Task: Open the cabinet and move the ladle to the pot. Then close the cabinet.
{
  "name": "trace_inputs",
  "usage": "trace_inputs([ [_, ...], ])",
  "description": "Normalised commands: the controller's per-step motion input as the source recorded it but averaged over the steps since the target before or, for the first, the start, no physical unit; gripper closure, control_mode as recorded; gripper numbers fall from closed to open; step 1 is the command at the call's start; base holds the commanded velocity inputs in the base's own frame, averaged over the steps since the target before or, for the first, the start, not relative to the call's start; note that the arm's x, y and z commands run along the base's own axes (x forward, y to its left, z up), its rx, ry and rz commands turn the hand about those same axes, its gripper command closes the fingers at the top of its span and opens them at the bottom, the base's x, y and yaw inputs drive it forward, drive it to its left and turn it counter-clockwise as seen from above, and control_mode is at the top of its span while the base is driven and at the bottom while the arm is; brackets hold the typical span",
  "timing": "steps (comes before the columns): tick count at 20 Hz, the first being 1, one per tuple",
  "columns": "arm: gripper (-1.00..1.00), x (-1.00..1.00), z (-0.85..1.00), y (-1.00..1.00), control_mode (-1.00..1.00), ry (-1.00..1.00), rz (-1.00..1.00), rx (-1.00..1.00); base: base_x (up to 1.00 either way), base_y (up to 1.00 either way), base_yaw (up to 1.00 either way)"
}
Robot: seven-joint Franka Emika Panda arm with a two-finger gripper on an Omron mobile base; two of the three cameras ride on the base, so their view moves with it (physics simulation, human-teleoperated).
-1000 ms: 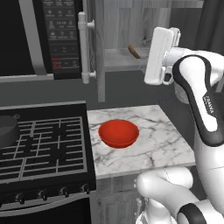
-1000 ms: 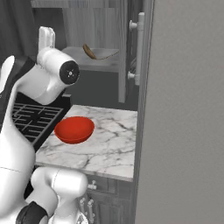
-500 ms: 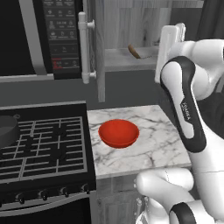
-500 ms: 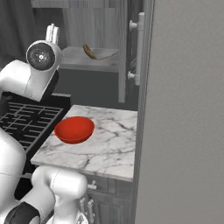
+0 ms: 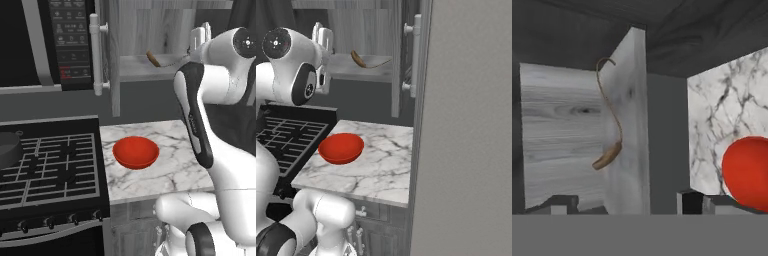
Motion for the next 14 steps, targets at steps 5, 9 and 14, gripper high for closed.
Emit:
trace_inputs([
  [5, -1.00, 0.09, -0.11, -0.49, -1.00, 0.14, -0.17, -0.16, 0.00, 0.00, 0.00],
  [9, -1.00, 0.15, -0.06, -0.32, -1.00, 0.02, -0.12, -0.17, 0.00, 0.00, 0.00],
  [14, -1.00, 0.22, 0.00, -0.19, -1.00, -0.05, -0.06, -0.18, 0.00, 0.00, 0.00],
])
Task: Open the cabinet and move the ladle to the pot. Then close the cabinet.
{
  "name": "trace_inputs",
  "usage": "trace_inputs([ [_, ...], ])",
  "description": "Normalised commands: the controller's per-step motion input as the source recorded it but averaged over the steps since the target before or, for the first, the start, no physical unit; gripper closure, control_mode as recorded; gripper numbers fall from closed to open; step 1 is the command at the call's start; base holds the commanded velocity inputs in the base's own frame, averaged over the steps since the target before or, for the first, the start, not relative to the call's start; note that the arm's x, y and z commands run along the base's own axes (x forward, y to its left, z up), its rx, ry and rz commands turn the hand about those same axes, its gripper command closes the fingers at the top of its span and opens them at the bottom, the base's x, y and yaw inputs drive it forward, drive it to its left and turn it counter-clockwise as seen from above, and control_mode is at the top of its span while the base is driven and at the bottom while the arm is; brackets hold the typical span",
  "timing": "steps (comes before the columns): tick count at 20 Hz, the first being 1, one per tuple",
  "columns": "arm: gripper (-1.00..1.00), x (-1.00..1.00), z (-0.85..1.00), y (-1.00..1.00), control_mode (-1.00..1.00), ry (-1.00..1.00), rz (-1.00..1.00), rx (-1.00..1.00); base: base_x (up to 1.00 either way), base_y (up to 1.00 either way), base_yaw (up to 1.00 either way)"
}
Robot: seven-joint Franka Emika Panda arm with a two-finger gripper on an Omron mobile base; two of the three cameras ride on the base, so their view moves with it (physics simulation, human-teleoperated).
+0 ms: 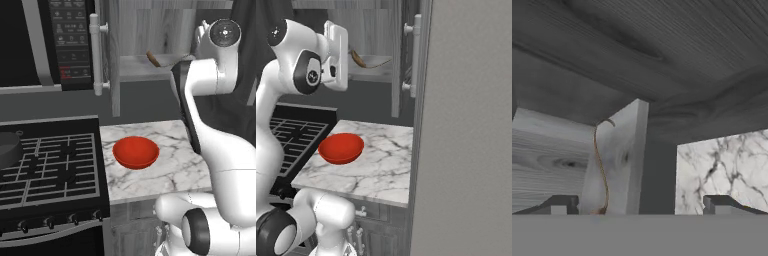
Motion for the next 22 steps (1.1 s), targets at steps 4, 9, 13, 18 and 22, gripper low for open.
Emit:
trace_inputs([
  [4, -1.00, 0.25, 0.00, -0.14, -1.00, -0.10, -0.01, -0.17, 0.00, 0.00, 0.00],
  [9, -1.00, 0.29, 0.00, -0.21, -1.00, -0.05, 0.00, -0.09, 0.00, 0.00, 0.00],
  [13, -1.00, 0.18, 0.00, -0.22, -1.00, 0.00, 0.00, 0.00, 0.00, 0.00, 0.00],
  [18, -1.00, 0.00, 0.00, -0.17, -1.00, -0.01, 0.00, 0.00, 0.00, 0.00, 0.00],
  [22, -1.00, 0.02, 0.03, -0.03, -1.00, 0.00, 0.00, 0.00, 0.00, 0.00, 0.00],
])
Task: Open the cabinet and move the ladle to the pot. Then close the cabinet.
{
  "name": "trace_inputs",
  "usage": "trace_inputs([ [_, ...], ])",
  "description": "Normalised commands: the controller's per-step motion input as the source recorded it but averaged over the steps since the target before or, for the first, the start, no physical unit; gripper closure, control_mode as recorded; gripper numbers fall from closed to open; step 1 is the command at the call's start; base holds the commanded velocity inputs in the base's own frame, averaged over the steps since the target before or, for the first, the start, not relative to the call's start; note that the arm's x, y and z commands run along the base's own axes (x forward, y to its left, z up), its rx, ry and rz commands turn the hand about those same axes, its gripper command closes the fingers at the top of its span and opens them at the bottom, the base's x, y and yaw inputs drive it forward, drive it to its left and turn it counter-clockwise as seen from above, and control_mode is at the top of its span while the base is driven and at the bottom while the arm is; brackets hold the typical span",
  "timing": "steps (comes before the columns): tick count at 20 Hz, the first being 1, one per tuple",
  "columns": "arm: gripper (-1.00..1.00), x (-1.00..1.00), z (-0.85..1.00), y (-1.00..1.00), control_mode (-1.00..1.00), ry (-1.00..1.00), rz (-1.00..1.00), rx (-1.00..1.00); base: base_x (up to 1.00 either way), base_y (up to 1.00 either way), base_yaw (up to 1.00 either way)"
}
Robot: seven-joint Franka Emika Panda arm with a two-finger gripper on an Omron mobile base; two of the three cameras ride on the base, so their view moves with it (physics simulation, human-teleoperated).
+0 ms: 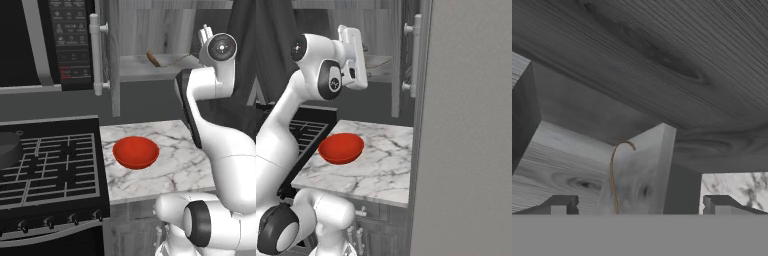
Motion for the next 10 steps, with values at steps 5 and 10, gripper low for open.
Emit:
trace_inputs([
  [5, -1.00, 0.18, 0.01, -0.02, -1.00, 0.00, 0.00, 0.00, 0.00, 0.00, 0.00],
  [10, -1.00, 0.22, 0.00, -0.06, -1.00, 0.00, 0.00, 0.00, 0.00, 0.00, 0.00],
])
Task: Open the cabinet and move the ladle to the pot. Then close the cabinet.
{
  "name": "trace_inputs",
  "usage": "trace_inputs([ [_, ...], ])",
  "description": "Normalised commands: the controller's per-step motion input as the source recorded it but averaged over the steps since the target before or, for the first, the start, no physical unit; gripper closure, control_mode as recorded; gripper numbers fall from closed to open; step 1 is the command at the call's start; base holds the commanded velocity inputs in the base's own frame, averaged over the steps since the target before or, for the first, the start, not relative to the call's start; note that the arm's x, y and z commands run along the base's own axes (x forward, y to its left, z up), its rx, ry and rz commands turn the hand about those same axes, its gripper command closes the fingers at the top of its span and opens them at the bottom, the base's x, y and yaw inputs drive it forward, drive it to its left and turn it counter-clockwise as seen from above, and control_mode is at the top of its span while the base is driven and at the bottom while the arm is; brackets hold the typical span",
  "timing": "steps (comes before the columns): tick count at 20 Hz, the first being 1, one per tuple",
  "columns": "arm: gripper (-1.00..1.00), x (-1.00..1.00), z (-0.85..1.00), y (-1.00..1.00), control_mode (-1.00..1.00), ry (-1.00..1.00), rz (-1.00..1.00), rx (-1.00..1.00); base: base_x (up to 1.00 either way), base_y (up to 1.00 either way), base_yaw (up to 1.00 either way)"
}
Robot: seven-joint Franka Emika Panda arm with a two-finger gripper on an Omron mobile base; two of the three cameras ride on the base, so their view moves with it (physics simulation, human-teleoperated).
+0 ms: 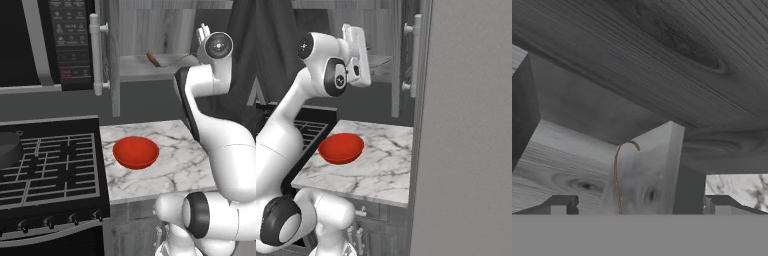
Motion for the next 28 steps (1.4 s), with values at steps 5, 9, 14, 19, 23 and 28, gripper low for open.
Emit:
trace_inputs([
  [5, -1.00, 0.11, 0.00, -0.16, -1.00, 0.00, 0.01, 0.00, 0.00, 0.00, 0.00],
  [9, -1.00, 0.00, 0.00, -0.16, -1.00, -0.02, 0.01, 0.00, 0.00, 0.00, 0.00],
  [14, -1.00, 0.00, 0.00, -0.05, -1.00, -0.06, 0.01, 0.00, 0.00, 0.00, 0.00],
  [19, -1.00, 0.00, 0.00, 0.00, -1.00, -0.03, 0.00, 0.00, 0.00, 0.00, 0.00],
  [23, -1.00, 0.00, 0.00, 0.00, -1.00, 0.00, 0.00, 0.00, 0.00, 0.00, 0.00],
  [28, -1.00, 0.00, 0.00, 0.00, -1.00, -0.01, 0.00, 0.00, 0.00, 0.00, 0.00],
])
